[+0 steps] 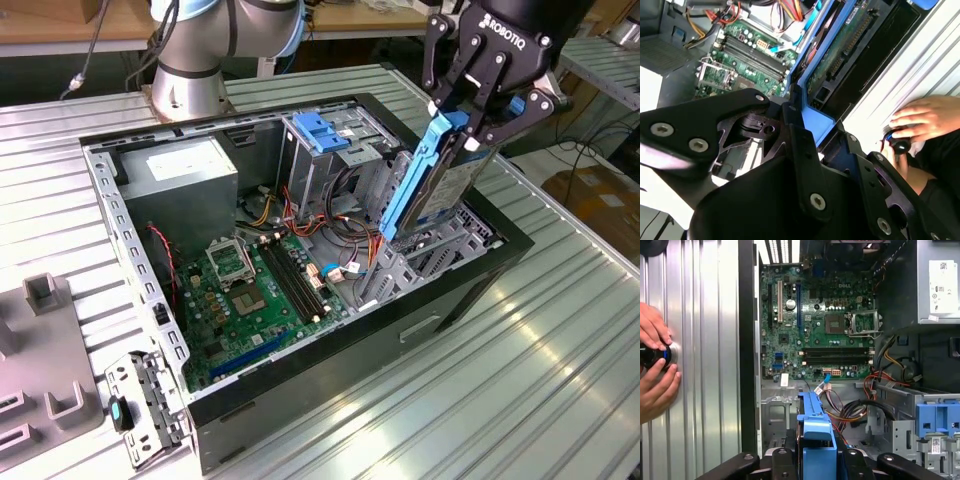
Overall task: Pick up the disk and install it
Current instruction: 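Insert the disk into the insertion slot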
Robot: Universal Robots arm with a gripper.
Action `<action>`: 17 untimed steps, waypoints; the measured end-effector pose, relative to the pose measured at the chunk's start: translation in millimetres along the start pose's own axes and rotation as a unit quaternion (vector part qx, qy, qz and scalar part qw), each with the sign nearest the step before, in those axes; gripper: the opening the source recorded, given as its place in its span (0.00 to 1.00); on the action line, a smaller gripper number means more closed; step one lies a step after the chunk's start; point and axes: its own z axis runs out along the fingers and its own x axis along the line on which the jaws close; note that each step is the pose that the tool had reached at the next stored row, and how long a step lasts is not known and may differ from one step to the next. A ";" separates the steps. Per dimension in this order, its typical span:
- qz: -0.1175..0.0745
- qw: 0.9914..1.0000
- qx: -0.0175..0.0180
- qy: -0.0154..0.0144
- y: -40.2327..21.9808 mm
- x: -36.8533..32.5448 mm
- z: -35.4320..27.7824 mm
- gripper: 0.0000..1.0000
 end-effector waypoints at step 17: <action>-0.002 1.000 0.000 0.002 -13.7 5.8 15.7 0.37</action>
